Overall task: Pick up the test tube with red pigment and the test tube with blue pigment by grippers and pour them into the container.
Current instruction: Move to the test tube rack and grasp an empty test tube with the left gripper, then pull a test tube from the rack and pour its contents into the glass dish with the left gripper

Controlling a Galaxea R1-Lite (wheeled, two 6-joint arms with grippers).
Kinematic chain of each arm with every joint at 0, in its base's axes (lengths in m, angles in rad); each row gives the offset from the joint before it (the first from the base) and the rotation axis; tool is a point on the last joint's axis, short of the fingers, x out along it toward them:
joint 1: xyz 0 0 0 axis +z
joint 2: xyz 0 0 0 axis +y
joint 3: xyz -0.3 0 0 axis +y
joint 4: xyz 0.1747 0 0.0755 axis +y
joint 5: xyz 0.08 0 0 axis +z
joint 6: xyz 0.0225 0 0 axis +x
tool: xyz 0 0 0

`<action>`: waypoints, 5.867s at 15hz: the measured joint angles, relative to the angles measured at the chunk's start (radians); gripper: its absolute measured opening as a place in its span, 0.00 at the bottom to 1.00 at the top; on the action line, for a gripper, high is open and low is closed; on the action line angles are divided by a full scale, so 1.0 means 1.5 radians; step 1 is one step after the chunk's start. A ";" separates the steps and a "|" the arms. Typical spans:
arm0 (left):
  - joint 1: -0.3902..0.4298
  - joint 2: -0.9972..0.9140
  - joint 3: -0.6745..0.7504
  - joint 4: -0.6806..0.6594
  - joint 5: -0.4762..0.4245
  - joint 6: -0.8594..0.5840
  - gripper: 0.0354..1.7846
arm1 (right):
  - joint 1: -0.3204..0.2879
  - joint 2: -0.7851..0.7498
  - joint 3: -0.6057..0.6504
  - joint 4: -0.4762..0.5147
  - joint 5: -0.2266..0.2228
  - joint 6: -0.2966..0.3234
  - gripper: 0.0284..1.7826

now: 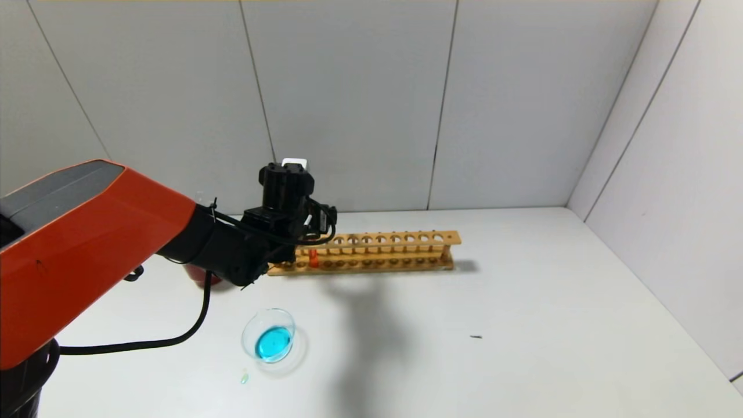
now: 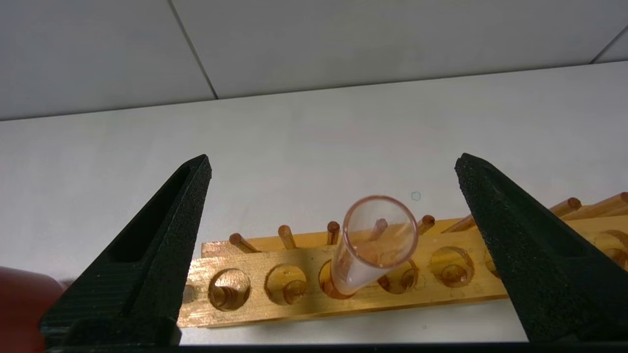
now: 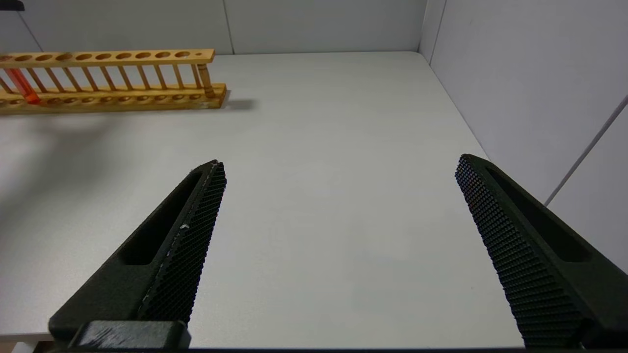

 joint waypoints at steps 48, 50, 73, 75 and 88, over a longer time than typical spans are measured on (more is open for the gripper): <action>-0.014 -0.115 -0.080 0.121 0.015 0.022 0.17 | 0.000 0.000 0.000 0.000 0.000 0.000 0.96; -0.015 -0.127 -0.080 0.134 0.019 0.021 0.17 | 0.000 0.000 0.000 0.000 0.000 0.000 0.96; -0.012 -0.363 0.122 0.596 -0.030 -0.026 0.17 | 0.000 0.000 0.000 0.000 0.000 0.000 0.96; -0.012 -0.355 0.127 0.649 -0.057 -0.026 0.17 | 0.000 0.000 0.000 0.000 0.000 0.000 0.96; -0.008 -0.249 -0.019 0.979 -0.097 -0.007 0.17 | 0.000 0.000 0.000 0.000 0.000 0.000 0.96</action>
